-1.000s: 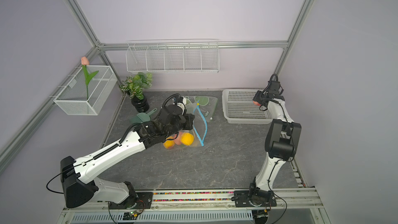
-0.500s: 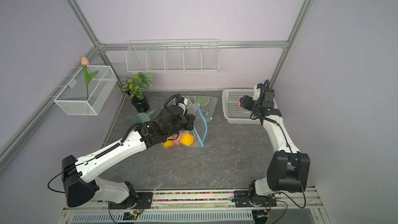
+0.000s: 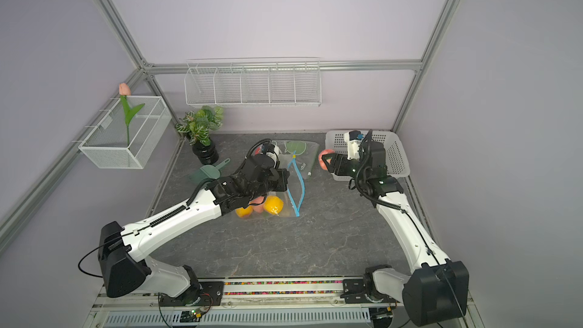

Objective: Place the peach in a zip-top bag and seal the zipper
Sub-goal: Place the peach in the zipper food storage bag.

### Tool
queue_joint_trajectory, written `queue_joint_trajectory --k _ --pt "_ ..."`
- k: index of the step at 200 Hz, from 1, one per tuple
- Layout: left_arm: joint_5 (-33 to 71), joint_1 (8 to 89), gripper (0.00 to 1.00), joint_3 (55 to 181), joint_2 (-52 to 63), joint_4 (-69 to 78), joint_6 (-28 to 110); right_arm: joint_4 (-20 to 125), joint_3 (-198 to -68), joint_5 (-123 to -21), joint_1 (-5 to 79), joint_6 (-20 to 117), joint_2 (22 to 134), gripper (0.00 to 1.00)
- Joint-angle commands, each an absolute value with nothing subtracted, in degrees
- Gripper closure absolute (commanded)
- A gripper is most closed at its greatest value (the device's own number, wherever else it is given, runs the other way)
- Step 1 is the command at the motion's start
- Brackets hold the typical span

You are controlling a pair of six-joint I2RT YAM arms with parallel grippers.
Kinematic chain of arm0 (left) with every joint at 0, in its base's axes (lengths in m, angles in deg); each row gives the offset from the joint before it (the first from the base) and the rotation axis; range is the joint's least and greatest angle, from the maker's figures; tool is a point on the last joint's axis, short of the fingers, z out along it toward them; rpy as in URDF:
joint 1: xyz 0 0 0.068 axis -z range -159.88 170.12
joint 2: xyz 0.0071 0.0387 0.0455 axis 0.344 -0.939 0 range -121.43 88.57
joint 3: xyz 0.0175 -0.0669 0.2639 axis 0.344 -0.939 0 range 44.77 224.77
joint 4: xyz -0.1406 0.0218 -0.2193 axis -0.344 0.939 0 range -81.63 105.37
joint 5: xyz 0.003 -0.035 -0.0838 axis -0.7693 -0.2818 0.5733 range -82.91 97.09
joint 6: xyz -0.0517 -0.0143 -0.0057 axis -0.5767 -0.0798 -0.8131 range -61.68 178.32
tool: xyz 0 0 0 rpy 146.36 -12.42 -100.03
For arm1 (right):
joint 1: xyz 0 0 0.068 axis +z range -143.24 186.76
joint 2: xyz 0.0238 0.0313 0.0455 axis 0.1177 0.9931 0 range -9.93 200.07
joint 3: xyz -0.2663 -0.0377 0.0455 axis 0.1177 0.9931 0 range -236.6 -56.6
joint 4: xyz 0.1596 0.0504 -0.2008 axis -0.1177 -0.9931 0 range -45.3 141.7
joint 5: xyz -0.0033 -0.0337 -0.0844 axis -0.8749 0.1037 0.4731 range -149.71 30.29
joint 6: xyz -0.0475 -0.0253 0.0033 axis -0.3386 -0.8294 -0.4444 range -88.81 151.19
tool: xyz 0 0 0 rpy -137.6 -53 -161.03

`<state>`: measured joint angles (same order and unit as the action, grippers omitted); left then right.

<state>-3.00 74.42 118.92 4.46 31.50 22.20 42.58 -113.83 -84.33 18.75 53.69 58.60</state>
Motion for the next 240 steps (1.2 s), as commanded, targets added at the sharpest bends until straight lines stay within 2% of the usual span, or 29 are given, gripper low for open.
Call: queue_joint_trajectory --k 1,126,240 --pt "-2.18 74.09 1.00 121.22 3.31 30.89 20.97 44.56 -112.33 -86.53 21.65 52.96 56.99 0.33" --pt "0.20 74.09 1.00 123.10 2.52 29.91 20.79 44.33 -110.72 -86.85 31.55 50.47 61.36 0.32" --pt "6.75 74.09 1.00 121.34 4.31 26.71 18.65 49.34 -112.18 -85.81 34.56 53.17 69.31 0.31"
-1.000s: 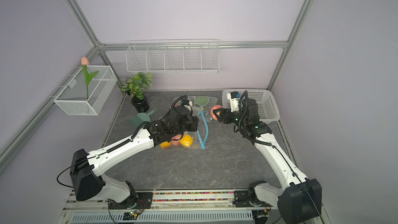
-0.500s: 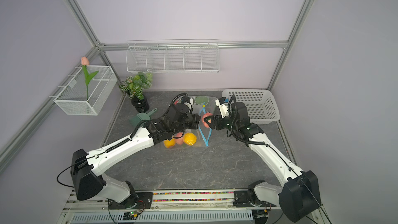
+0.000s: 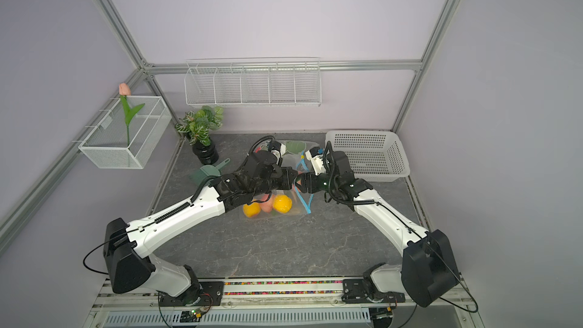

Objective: Place the peach in a zip-top bag and seal the zipper
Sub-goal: Place the peach in the zipper food storage bag.

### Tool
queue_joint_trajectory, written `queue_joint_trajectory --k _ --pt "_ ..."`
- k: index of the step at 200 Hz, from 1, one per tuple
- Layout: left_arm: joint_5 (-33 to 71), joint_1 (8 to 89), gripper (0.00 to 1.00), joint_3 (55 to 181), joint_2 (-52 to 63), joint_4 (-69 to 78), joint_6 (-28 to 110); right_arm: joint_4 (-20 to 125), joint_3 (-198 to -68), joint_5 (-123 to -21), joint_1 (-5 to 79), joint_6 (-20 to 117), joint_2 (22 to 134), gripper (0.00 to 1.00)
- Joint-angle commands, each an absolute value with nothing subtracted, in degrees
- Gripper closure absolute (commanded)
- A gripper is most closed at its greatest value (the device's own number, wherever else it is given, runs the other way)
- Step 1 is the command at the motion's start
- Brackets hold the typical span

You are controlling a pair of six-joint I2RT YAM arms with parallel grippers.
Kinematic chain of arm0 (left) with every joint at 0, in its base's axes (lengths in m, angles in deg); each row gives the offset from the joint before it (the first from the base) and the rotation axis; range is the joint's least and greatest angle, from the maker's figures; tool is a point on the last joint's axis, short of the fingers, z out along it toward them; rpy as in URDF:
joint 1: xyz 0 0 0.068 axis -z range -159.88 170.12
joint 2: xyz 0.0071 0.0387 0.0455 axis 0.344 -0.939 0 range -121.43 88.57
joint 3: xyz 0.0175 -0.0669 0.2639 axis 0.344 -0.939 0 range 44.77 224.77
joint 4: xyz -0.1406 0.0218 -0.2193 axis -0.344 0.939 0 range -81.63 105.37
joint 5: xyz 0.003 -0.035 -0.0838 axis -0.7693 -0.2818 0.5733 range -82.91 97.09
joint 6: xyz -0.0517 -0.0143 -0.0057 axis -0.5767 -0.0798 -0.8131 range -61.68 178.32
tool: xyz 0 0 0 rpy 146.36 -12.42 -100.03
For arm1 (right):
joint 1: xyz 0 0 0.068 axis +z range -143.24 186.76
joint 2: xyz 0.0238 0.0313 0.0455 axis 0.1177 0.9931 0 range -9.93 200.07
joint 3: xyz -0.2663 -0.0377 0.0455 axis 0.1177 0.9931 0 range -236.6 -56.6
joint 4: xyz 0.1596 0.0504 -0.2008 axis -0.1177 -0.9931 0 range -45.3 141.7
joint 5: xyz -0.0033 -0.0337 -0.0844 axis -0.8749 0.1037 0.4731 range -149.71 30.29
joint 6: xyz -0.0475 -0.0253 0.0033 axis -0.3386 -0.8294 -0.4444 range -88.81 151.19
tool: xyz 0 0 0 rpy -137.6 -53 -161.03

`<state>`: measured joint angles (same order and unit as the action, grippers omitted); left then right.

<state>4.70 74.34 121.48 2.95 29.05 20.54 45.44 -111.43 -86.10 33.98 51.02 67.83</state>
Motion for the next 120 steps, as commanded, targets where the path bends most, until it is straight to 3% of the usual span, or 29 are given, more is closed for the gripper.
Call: queue_joint_trajectory --k 1,79,120 --pt "6.79 74.09 1.00 121.33 4.34 26.68 18.62 49.51 -112.16 -85.81 34.59 53.30 69.41 0.31" --pt "5.40 74.09 1.00 121.53 4.81 27.19 18.59 53.78 -112.33 -87.06 35.93 55.70 72.26 0.27" --pt "5.02 74.09 1.00 121.50 4.90 27.35 18.59 55.12 -111.83 -87.61 36.12 55.88 72.27 0.18"
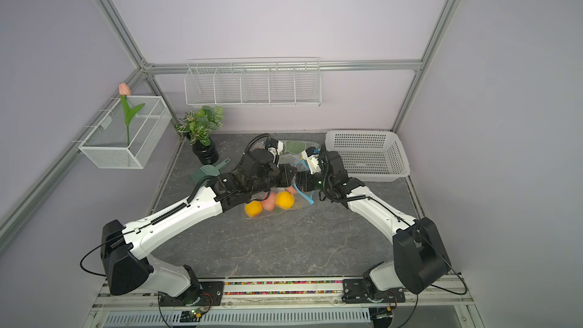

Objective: Place the peach in a zip-top bag and seal the zipper
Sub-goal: Place the peach in the zipper food storage bag.

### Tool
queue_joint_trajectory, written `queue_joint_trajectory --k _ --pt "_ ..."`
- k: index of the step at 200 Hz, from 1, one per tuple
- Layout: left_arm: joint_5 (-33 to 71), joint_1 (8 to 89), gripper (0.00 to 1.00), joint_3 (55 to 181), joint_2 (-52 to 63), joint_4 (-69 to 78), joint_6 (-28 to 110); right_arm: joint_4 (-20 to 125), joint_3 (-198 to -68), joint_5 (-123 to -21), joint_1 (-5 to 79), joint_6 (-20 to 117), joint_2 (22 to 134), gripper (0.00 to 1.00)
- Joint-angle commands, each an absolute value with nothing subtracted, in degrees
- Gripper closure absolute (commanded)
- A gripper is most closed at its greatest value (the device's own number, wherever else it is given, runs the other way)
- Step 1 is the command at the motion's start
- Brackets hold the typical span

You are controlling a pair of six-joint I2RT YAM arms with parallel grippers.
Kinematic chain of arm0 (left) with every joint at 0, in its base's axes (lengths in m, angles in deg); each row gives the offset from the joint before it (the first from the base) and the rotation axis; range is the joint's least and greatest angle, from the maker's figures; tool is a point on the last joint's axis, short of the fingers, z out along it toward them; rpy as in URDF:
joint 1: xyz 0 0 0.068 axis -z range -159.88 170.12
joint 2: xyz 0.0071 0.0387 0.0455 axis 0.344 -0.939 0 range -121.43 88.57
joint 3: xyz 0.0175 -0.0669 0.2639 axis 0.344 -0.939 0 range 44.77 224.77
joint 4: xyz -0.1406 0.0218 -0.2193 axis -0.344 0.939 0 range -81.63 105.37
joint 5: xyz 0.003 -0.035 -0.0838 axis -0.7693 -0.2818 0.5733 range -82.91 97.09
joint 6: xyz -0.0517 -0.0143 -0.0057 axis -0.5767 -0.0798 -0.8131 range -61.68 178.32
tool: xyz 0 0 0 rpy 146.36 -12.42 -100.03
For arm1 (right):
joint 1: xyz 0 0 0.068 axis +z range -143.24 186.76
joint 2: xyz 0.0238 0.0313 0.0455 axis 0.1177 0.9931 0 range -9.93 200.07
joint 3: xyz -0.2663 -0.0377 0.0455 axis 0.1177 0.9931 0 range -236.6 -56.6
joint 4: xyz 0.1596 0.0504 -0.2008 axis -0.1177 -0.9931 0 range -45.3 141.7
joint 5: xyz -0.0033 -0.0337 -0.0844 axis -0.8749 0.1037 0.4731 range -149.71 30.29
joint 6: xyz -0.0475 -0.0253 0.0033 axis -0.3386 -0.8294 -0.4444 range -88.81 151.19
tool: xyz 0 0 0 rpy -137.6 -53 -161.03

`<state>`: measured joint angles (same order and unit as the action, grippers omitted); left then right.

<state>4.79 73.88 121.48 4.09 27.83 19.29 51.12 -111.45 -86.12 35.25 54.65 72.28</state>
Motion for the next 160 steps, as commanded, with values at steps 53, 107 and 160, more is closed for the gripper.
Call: queue_joint_trajectory --k 53,107,160 --pt "3.51 74.09 1.00 120.98 5.69 27.83 18.81 55.75 -111.19 -87.44 36.20 55.02 70.21 0.15" --pt "2.12 74.16 1.00 120.36 6.68 28.41 19.02 51.28 -111.14 -82.85 36.15 50.64 64.46 0.15" --pt "-0.10 74.09 1.00 119.76 8.73 30.41 21.44 44.89 -112.06 -78.26 35.05 45.53 58.55 0.15"
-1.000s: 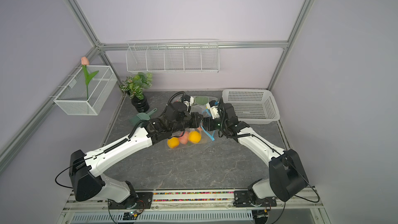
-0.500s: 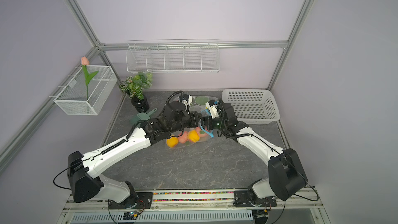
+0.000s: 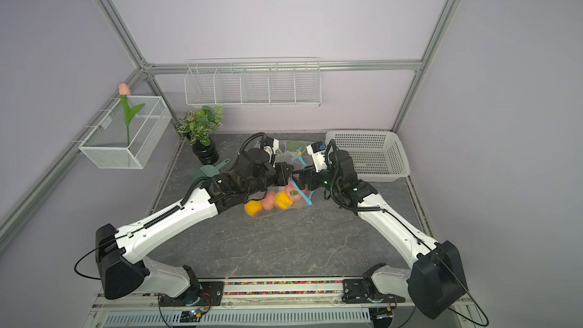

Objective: Place the peach in a zip-top bag and seal the zipper
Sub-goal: Place the peach in the zipper food storage bag, then zip the zipper on the zipper food storage bag.

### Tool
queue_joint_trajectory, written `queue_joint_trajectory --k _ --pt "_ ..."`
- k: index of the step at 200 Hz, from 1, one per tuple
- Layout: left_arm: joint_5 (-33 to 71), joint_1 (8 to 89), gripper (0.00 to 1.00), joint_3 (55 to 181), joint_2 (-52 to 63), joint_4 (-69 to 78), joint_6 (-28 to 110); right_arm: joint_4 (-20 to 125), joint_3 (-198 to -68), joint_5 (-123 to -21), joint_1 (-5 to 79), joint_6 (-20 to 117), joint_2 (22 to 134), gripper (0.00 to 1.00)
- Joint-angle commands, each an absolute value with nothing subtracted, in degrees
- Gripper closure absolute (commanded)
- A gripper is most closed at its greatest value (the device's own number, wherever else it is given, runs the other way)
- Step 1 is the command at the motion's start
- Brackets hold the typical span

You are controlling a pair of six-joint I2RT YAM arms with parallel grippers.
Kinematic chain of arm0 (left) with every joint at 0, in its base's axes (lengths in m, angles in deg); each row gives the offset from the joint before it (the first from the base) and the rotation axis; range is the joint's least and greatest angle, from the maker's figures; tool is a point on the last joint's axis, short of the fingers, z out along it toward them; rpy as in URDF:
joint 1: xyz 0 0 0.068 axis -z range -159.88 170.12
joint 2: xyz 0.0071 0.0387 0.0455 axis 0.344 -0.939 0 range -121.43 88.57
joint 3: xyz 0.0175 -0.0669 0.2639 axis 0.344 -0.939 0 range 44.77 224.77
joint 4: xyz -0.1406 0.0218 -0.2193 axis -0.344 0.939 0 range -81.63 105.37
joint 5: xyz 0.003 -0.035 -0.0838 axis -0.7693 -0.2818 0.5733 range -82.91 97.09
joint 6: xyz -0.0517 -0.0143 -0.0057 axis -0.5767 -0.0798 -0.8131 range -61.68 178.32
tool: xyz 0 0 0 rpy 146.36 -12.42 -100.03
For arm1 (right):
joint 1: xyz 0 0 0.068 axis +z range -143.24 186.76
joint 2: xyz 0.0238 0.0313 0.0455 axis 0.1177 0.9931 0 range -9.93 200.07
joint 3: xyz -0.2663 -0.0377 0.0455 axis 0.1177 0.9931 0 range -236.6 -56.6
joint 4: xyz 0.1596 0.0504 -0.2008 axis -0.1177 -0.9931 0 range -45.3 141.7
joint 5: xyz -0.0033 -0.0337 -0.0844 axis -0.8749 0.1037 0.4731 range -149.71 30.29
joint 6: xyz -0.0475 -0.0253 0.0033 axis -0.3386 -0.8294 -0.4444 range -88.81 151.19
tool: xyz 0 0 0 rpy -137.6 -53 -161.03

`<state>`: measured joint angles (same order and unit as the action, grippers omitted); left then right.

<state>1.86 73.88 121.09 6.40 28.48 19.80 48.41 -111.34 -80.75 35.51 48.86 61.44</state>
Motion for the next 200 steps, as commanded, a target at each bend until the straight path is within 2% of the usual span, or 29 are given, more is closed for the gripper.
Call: queue_joint_trajectory --k 1,89,135,169,200 --pt "-0.15 74.13 1.00 119.75 8.80 30.46 21.55 44.83 -112.15 -78.21 35.01 45.43 58.46 0.15" --pt "-6.84 73.77 1.00 118.01 17.48 38.84 31.92 34.39 -117.78 -77.89 23.71 36.34 55.28 0.14" --pt "4.95 68.47 1.00 116.58 23.08 42.03 38.73 30.18 -121.22 -80.73 19.99 27.94 57.67 0.15" --pt "19.08 62.30 1.00 116.88 25.03 45.33 45.76 31.44 -121.13 -89.76 19.68 19.04 57.78 0.19" --pt "26.79 59.94 1.00 119.53 24.77 50.87 51.88 36.91 -118.46 -98.93 20.00 12.35 56.18 0.21"
